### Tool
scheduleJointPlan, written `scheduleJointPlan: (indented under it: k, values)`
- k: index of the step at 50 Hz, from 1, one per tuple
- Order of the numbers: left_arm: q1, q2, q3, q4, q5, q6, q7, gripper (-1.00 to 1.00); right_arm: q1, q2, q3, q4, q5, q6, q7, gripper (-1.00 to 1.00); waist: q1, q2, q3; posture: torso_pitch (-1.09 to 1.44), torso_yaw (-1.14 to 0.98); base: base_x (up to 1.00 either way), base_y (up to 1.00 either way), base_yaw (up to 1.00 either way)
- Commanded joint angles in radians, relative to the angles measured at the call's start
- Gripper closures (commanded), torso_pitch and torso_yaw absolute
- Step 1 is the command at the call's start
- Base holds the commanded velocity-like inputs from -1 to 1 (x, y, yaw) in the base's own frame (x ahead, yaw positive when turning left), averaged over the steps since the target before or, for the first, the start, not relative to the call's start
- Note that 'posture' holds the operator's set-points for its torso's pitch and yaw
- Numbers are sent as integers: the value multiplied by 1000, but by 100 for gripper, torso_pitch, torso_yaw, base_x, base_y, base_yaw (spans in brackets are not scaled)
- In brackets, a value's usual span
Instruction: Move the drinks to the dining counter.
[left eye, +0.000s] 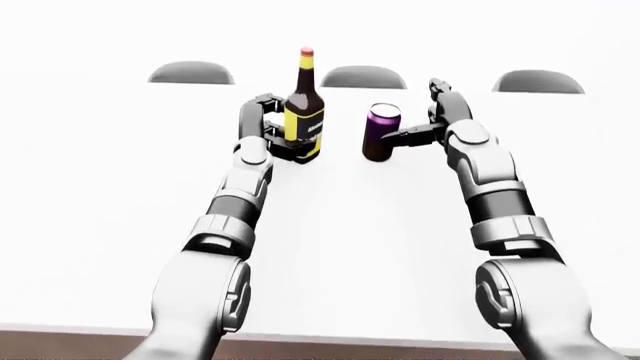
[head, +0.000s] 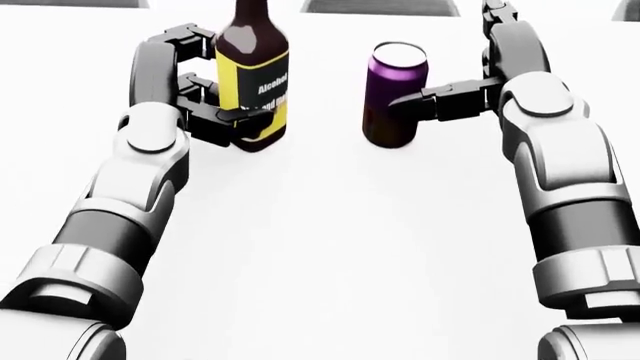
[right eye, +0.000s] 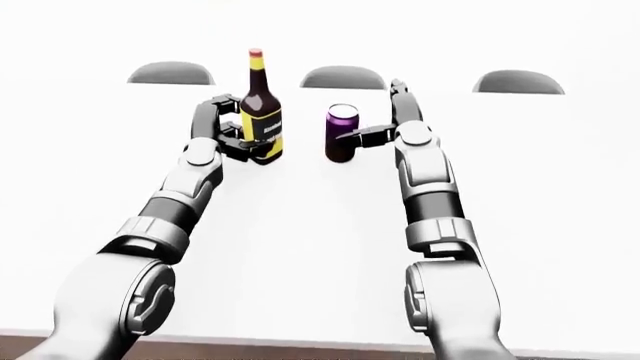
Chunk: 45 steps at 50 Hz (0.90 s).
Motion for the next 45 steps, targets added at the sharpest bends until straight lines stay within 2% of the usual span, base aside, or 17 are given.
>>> scheduleJointPlan:
  k: [1,6,10,19,24,27,31,34,43,44,45]
  values:
    - [-40,6,-2,-38,4,-25,-8,95,-43,-14,-6,-35,-1,-35,-5,-100,0,-1,-34,0,0,0,0,0]
    - [-38,7,-1,-32,6,-27,-9,70,-40,-16,-7,-37,0,-36,-5,-100,1,-1,-34,0,0,0,0,0]
    - [-37,7,-2,-32,9,-27,-11,40,-40,-15,-7,-34,0,-37,-6,-100,2,-1,-34,0,0,0,0,0]
    - [-32,4,-4,-32,13,-29,-19,0,-42,-19,-8,-16,1,-51,-6,-100,2,-2,-34,0,0,0,0,0]
    - [-34,5,-5,-41,15,-21,-22,-11,-40,-20,-9,-20,2,-50,-6,-100,2,-2,-34,0,0,0,0,0]
    - [-34,5,-5,-43,16,-21,-23,-26,-40,-19,-7,-31,2,-40,-6,-100,1,-2,-34,0,0,0,0,0]
    - [-37,7,-5,-49,17,-14,-26,-32,-41,-19,-8,-22,2,-48,-5,-100,0,-1,-35,0,0,0,0,0]
    - [-37,7,-5,-55,16,-15,-29,-51,-42,-19,-8,-18,2,-51,-5,-100,0,-1,-35,0,0,0,0,0]
    - [-37,26,-3,-72,20,0,-39,-65,-26,-30,-13,-55,5,-29,3,-100,1,0,-38,0,0,0,0,0]
    - [-36,30,-3,-73,21,-1,-42,-73,-25,-34,-14,-55,6,-31,7,-100,0,0,-39,0,0,0,0,0]
    - [-36,37,-1,-76,20,2,-46,-100,-24,-39,-17,-57,7,-31,11,-100,0,0,-39,0,0,0,0,0]
